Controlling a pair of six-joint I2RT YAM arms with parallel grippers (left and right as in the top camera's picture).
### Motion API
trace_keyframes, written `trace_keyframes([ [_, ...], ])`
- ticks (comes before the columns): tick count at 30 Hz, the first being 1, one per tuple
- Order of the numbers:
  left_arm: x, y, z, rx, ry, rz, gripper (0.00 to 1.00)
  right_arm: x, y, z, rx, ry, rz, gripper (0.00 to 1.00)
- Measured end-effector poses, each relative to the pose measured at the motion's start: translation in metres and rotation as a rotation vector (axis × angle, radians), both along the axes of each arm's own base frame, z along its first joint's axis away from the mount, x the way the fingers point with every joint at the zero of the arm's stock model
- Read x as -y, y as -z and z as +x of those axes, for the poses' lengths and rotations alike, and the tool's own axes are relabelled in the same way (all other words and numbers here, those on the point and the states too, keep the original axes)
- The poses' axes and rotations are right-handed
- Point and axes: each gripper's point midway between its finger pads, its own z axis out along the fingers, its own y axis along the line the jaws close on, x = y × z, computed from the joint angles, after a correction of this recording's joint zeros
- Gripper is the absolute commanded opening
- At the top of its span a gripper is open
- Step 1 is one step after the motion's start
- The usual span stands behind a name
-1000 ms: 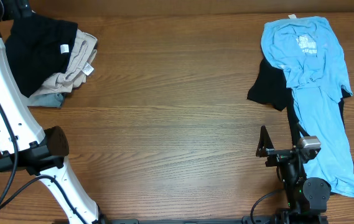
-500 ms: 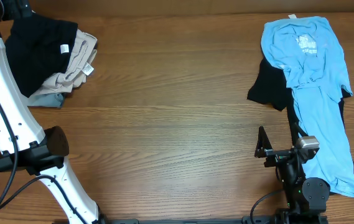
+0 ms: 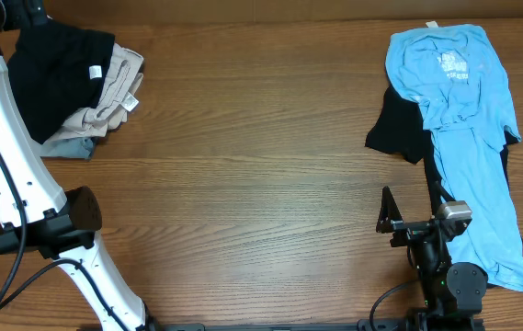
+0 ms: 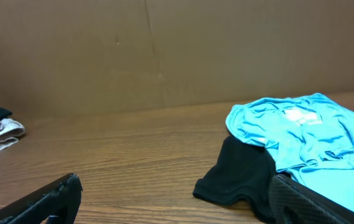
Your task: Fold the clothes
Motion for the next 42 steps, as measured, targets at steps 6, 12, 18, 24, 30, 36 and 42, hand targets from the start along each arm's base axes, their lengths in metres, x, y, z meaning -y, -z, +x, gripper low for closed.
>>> trace_keyframes([
  [6, 0.014, 0.009, 0.001, -0.037, 0.026, -0.011, 1.00, 0.000, 0.000, 0.000, 0.000, 0.000, 0.000, 1.00],
  [12, 0.048, 0.028, -0.029, -0.152, 0.079, -0.041, 1.00, 0.000, 0.000, 0.000, 0.000, 0.000, 0.000, 1.00],
  [18, 0.085, 0.023, -0.120, -0.203, 0.116, -0.040, 1.00, 0.000, 0.000, 0.000, 0.000, 0.000, 0.003, 1.00],
  [24, 0.100, 0.048, -0.208, -0.234, 0.113, -0.037, 1.00, 0.000, 0.000, 0.000, 0.000, 0.000, 0.002, 1.00],
  [30, 0.106, 0.057, -0.222, 0.027, 0.125, 0.012, 1.00, 0.000, 0.000, 0.000, 0.000, 0.000, 0.003, 1.00],
  [36, 0.129, 0.072, -0.232, 0.378, 0.231, 0.037, 1.00, 0.000, 0.000, 0.000, 0.000, 0.000, 0.003, 1.00],
  [42, 0.150, 0.118, -0.237, 0.574, 0.341, 0.026, 1.00, 0.000, 0.000, 0.000, 0.000, 0.000, 0.003, 1.00],
])
